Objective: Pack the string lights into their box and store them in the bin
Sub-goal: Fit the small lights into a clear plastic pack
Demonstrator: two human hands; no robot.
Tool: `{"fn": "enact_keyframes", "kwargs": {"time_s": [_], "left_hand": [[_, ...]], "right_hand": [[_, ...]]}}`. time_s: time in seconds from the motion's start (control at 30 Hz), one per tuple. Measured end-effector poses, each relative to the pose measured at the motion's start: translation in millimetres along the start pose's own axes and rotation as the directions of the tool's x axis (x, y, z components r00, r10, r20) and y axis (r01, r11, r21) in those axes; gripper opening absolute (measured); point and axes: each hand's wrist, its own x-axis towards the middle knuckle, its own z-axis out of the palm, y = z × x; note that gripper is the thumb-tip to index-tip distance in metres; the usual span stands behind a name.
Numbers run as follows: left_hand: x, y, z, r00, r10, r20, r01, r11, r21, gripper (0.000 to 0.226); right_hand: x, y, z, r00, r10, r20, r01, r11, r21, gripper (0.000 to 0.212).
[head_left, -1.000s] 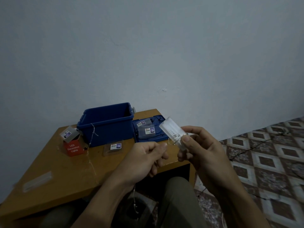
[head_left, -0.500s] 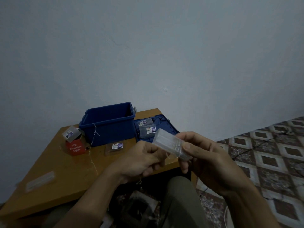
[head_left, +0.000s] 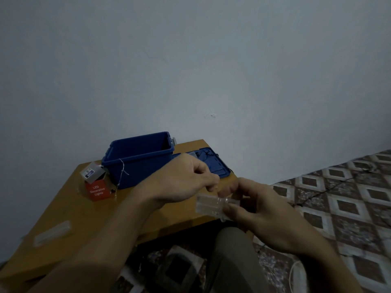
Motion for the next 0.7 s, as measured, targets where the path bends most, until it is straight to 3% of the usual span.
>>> {"fn": "enact_keyframes", "kwargs": {"time_s": [0.2,0.33,0.43,0.57,0.7], "left_hand": [[-12.6,4.6,22.7,0.96,0.082,-0.268,-0.067,0.996,0.064,0.021],[-23.3,-0.3,42.3,0.929,0.046,-0.367,-0.093,0.99,-0.11,0.016],[-25.2,-4.4,51.8,0.923,-0.025,-0.385,-0.091,0.955,-0.281,0.012],[-25.0,-8.9,53.6,0.937,-0.166,-0.308,-0.005,0.874,-0.486,0.012],[-28.9,-6.7,52.3,0.963,-0.106,-0.247,-0.049,0.835,-0.548,0.014]], "right_hand": [[7.3,8.0,11.8,0.951,-0.087,-0.296,0.05,0.99,-0.129,0.012],[9.7,8.6,14.7,0.902,-0.119,-0.416,0.094,0.992,-0.081,0.012],[10.0,9.7,18.0,0.881,-0.128,-0.456,0.14,0.99,-0.007,0.013],[10.8,7.6,19.7,0.859,-0.117,-0.499,0.188,0.978,0.094,0.017],[8.9,4.9,17.2,0.878,-0.073,-0.474,0.199,0.954,0.223,0.027]]}}
